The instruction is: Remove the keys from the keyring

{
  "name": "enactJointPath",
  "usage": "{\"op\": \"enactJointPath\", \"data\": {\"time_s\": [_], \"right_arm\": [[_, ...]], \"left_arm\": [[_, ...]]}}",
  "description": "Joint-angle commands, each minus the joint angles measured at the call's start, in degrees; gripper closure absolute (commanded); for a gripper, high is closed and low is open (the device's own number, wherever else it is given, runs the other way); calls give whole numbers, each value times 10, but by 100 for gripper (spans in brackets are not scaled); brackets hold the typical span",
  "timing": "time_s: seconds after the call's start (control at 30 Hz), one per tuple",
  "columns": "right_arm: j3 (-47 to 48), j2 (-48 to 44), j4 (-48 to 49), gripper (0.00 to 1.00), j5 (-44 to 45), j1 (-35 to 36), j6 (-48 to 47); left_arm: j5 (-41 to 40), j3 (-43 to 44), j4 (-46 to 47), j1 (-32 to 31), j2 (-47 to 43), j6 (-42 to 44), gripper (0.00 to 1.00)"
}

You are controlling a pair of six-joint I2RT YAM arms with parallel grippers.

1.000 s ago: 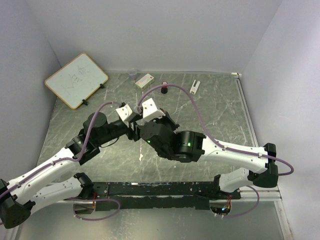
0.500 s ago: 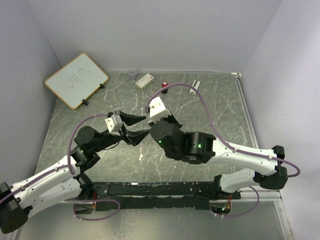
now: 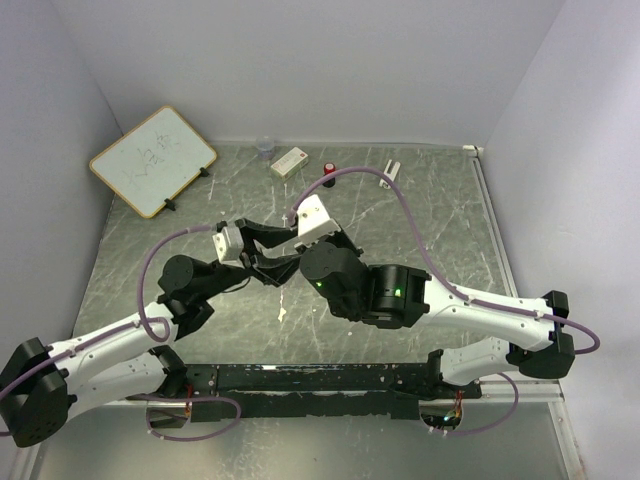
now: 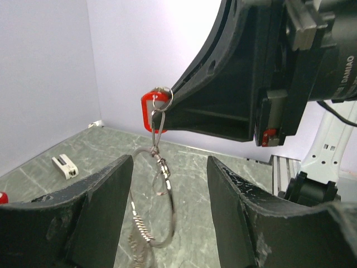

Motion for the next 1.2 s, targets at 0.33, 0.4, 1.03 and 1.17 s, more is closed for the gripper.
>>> {"op": "enactJointPath", "data": {"time_s": [0.33,0.4,1.03,1.17], "right_arm": [[9,15,13,100,-3,3,7],[8,14,15,100,-5,4,7],[1,9,22,100,-11,6,10],[-2,7,24,100,-10,6,11]], "left_arm": [[-52,-2,95,-35,51,33,43],[-69,0,90,-42,57,46,44],[-136,-8,134,-76,84,96,67],[-141,-6,136,-82,89,100,67]]}}
